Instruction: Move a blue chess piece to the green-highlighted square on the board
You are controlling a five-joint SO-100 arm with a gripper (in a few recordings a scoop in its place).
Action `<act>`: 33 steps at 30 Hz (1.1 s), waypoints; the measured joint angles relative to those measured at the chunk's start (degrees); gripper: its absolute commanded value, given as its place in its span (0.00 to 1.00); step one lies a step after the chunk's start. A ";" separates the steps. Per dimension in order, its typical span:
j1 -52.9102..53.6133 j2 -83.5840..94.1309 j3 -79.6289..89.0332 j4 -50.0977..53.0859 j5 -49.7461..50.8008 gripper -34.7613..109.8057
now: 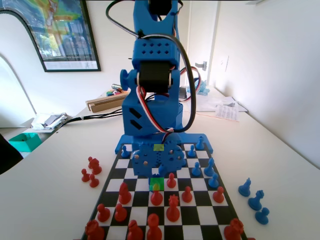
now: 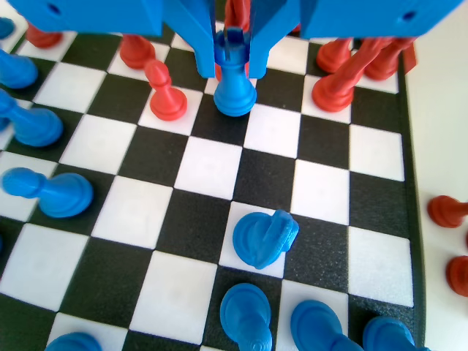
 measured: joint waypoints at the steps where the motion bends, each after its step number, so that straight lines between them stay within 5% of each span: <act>1: -0.09 0.00 0.44 -0.09 0.00 0.28; 23: -0.53 1.49 4.57 -2.02 -0.44 0.33; 33: -0.44 4.66 1.49 5.45 0.00 0.32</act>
